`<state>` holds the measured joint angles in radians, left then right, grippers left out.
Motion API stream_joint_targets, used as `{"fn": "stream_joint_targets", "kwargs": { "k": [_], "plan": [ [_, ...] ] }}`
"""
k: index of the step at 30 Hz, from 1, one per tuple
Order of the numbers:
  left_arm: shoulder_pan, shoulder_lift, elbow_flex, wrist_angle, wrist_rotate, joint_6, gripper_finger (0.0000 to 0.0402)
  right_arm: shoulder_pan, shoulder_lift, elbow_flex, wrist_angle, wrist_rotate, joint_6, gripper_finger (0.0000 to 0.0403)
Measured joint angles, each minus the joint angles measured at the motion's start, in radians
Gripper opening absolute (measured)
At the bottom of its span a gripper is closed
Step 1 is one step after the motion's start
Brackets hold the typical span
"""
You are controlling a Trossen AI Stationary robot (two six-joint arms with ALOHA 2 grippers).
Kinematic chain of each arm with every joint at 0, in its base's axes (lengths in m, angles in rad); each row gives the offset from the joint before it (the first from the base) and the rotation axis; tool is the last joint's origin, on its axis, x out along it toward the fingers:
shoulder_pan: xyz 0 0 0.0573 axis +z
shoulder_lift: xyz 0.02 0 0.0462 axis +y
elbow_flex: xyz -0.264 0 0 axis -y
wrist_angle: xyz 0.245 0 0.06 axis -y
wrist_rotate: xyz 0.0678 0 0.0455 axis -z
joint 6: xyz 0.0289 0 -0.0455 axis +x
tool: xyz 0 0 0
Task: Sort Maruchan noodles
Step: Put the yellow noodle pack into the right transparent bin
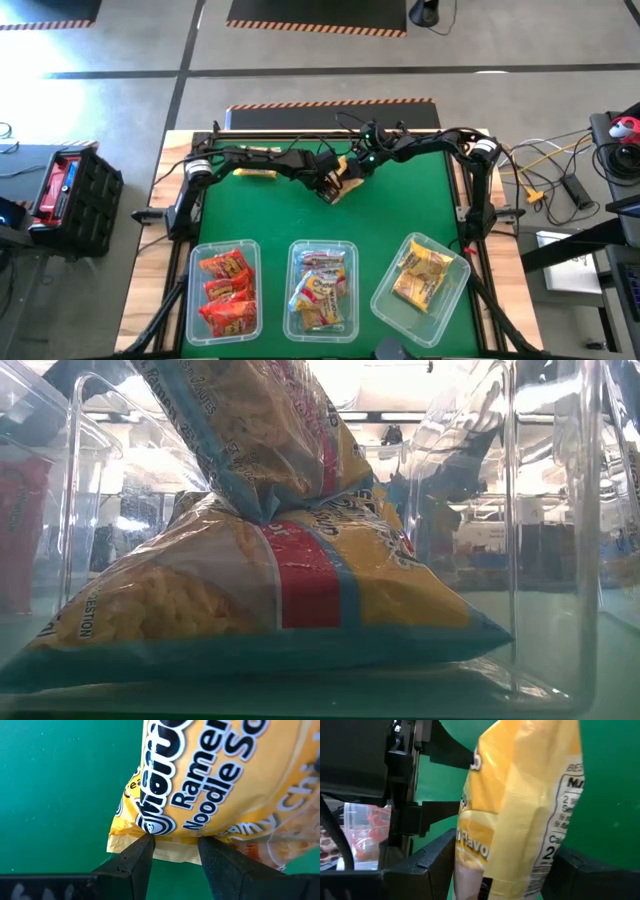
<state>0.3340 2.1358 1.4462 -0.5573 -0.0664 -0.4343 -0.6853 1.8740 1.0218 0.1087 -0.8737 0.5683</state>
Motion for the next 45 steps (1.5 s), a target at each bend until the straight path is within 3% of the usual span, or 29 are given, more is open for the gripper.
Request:
{"fn": "stream_joint_targets", "kwargs": {
  "k": [19,24,29,39,45],
  "plan": [
    [-0.027,-0.046,-0.005,0.047,-0.002,0.022,0.0146,-0.002,-0.006,0.000,-0.034,-0.028,0.040,0.0217],
    [-0.033,-0.047,-0.005,0.053,0.000,0.022,0.0146,-0.006,-0.011,0.052,-0.144,-0.023,0.005,0.0217],
    [-0.034,-0.048,-0.005,0.054,0.001,0.024,0.0146,0.003,-0.013,0.130,-0.329,-0.016,-0.130,0.0215],
    [-0.034,-0.050,-0.005,0.053,-0.003,0.025,0.0146,0.018,-0.013,0.164,-0.370,0.018,-0.162,0.0158],
    [-0.040,-0.070,-0.005,0.035,-0.026,0.026,0.0146,0.017,-0.013,0.156,-0.393,0.012,-0.169,0.0144]
  ]
}}
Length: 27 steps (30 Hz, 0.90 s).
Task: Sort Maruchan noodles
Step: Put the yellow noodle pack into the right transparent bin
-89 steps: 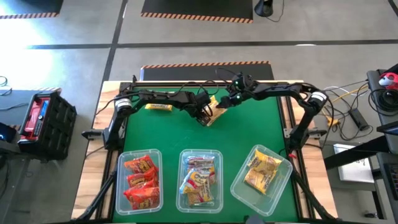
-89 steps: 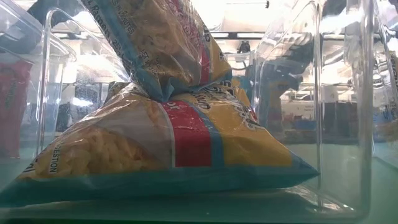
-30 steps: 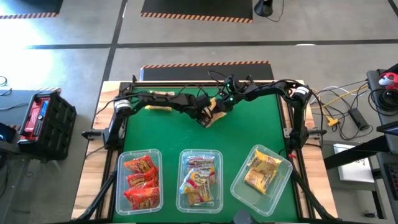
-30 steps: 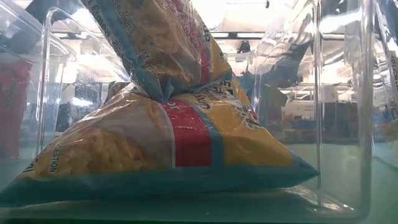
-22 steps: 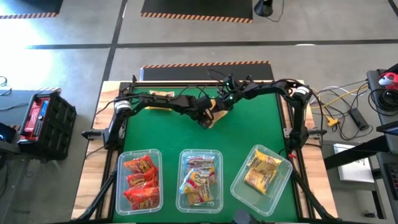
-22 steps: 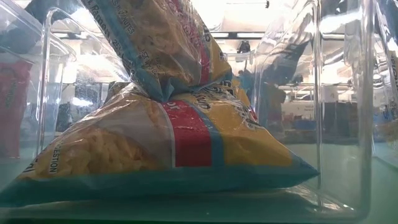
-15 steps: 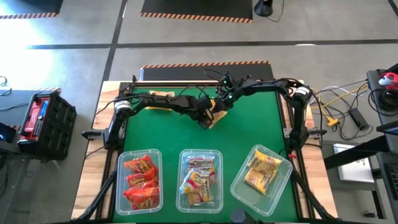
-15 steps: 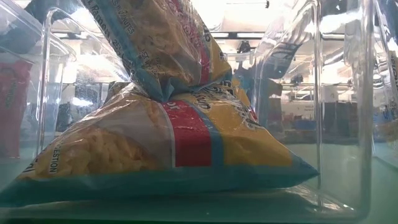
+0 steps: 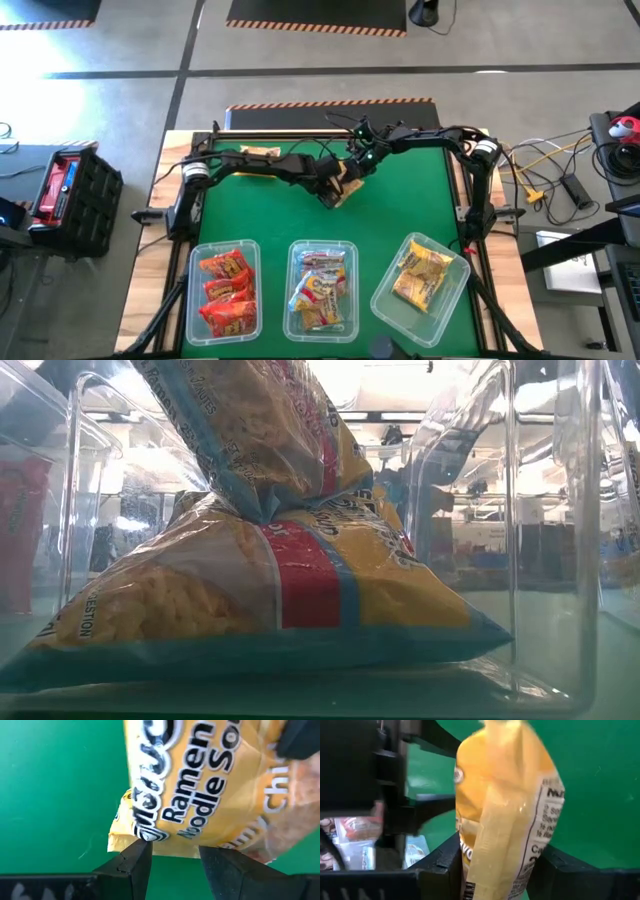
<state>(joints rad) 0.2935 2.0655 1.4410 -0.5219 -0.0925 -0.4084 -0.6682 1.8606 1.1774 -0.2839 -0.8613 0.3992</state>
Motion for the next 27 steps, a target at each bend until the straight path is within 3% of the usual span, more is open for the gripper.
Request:
{"fn": "stream_joint_targets", "kwargs": {
  "k": [12,21,27],
  "plan": [
    [0.003,-0.205,-0.072,-0.010,-0.087,0.020,0.0146,-0.019,-0.029,-0.002,-0.154,-0.003,-0.113,0.0144],
    [0.006,-0.363,-0.292,0.064,-0.138,-0.222,0.0146,-0.019,-0.153,-0.002,-0.294,-0.003,-0.222,0.0143],
    [0.006,-0.395,-0.370,0.147,-0.170,-0.319,0.0146,-0.017,-0.261,-0.001,-0.326,-0.003,-0.217,0.0143]
  ]
}}
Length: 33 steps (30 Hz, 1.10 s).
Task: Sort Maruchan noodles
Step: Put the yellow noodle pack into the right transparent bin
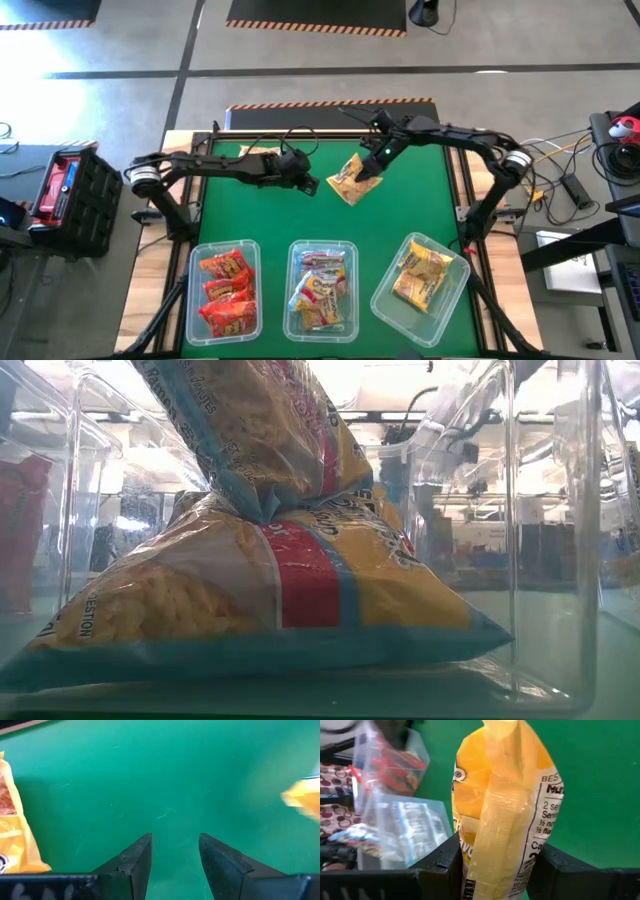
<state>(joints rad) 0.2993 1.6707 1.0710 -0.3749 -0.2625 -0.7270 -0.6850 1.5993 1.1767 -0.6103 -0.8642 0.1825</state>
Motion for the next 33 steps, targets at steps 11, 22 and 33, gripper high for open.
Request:
{"fn": "stream_joint_targets", "kwargs": {
  "k": [11,22,33],
  "plan": [
    [0.000,0.001,0.000,-0.002,0.059,0.123,0.0146,0.147,-0.295,-0.002,-0.042,0.088,0.264,0.0143],
    [-0.002,0.002,-0.003,-0.060,0.123,0.309,0.0146,0.524,-0.522,-0.003,-0.080,0.193,0.663,0.0143],
    [-0.002,0.005,-0.006,-0.059,0.149,0.382,0.0146,0.879,-0.597,-0.003,-0.143,0.210,0.985,0.0144]
  ]
}}
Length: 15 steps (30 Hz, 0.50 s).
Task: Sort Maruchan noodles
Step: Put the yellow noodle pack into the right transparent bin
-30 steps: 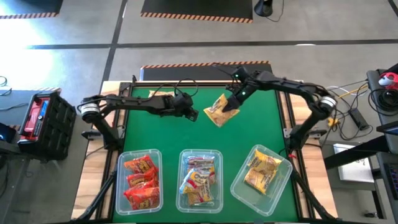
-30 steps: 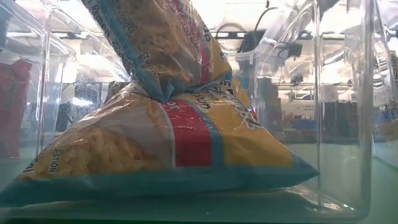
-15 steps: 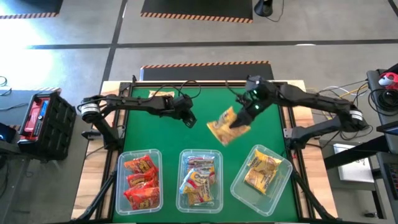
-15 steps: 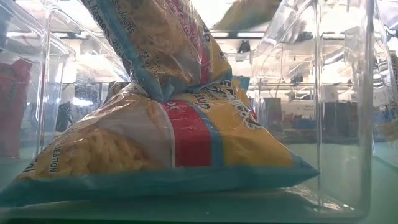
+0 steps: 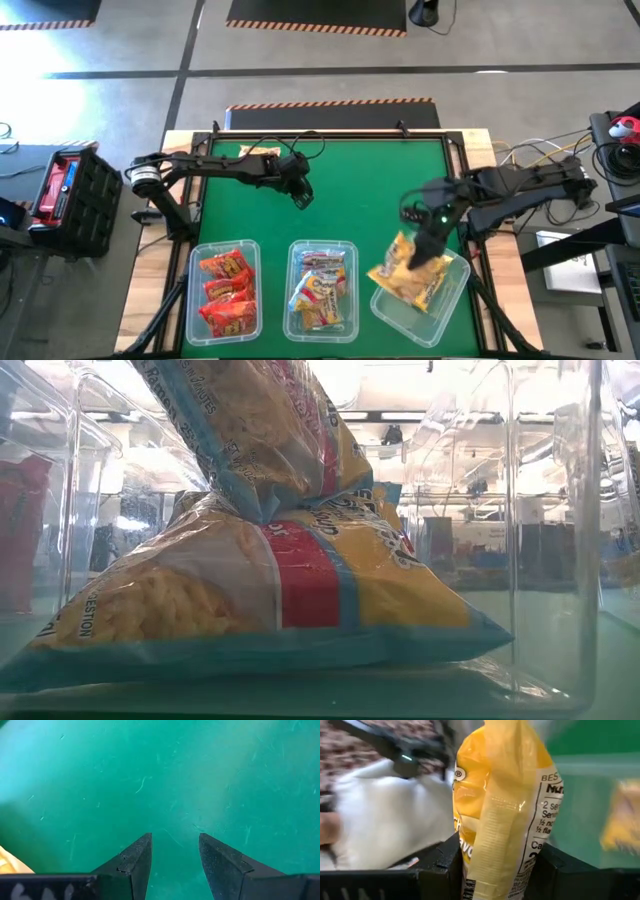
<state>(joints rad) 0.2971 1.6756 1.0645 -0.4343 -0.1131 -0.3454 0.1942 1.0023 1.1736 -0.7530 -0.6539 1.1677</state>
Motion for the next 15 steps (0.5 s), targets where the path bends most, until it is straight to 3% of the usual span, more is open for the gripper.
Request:
{"fn": "stream_joint_targets", "kwargs": {
  "k": [8,12,15],
  "plan": [
    [0.000,0.000,0.000,0.001,0.000,-0.098,0.0146,0.054,0.000,-0.001,-0.417,0.054,-0.065,0.0144],
    [0.000,0.000,-0.001,0.008,-0.001,-0.142,0.0146,0.053,0.001,-0.017,-0.440,0.080,-0.138,0.0144],
    [0.000,0.000,-0.001,0.009,-0.003,-0.181,0.0146,0.053,0.006,-0.028,-0.448,0.166,-0.190,0.0144]
  ]
}}
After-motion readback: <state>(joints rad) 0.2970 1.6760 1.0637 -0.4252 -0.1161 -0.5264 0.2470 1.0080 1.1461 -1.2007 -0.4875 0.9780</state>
